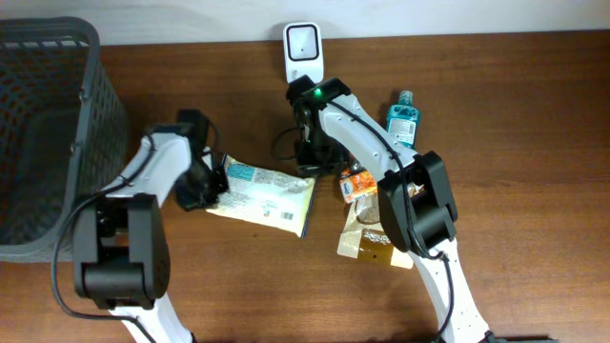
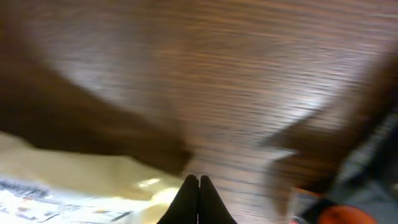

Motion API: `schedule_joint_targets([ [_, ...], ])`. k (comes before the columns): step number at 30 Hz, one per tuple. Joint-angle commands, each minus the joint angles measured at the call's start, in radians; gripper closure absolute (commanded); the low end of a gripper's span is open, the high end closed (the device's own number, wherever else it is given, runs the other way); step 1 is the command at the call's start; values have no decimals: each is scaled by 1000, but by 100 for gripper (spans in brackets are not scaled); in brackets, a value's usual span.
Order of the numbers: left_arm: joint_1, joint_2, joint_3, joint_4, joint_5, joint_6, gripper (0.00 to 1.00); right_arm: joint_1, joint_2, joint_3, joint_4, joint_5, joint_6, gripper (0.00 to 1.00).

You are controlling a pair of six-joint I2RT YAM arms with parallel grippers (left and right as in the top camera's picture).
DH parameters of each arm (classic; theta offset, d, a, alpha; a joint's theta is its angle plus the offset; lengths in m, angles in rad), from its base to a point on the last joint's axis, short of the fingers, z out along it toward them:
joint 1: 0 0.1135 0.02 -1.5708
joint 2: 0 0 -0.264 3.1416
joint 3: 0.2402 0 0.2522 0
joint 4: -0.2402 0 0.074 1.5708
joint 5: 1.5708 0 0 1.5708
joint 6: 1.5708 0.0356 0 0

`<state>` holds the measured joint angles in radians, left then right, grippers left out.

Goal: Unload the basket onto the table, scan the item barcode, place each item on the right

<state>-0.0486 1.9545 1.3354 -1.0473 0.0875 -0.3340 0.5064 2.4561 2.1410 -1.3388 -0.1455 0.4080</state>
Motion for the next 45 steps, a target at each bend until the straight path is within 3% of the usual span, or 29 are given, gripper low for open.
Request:
schedule_joint_targets([
  [1, 14, -42, 145, -64, 5, 27, 100, -39, -68, 44, -39, 75, 26, 96],
  [6, 6, -97, 216, -103, 98, 43, 100, -55, -132, 145, -144, 12, -16, 96],
  [10, 1, -90, 211, -92, 108, 35, 100, -38, -131, 140, -158, -216, -148, 96],
  [13, -13, -65, 197, -51, 108, 35, 100, 6, -119, 93, -130, -249, -140, 96],
  [19, -50, 43, 168, 50, 108, 34, 100, 92, -110, -71, -5, -248, -32, 96],
  [26, -33, 173, 168, 101, 49, 35, 100, 87, -110, -299, 116, -243, -28, 96],
  [31, 20, 179, 169, 92, 36, 35, 100, 55, -110, -417, 165, -70, 44, 96],
  [36, 76, 145, 179, 55, 51, 35, 100, -8, -128, -382, 137, 5, 42, 96],
  [41, 100, 27, 193, 14, 64, 36, 100, -89, -163, -230, 26, -7, 9, 96],
  [45, 87, -76, 193, -1, 111, 36, 100, -100, -167, -85, -32, -208, -114, 96],
])
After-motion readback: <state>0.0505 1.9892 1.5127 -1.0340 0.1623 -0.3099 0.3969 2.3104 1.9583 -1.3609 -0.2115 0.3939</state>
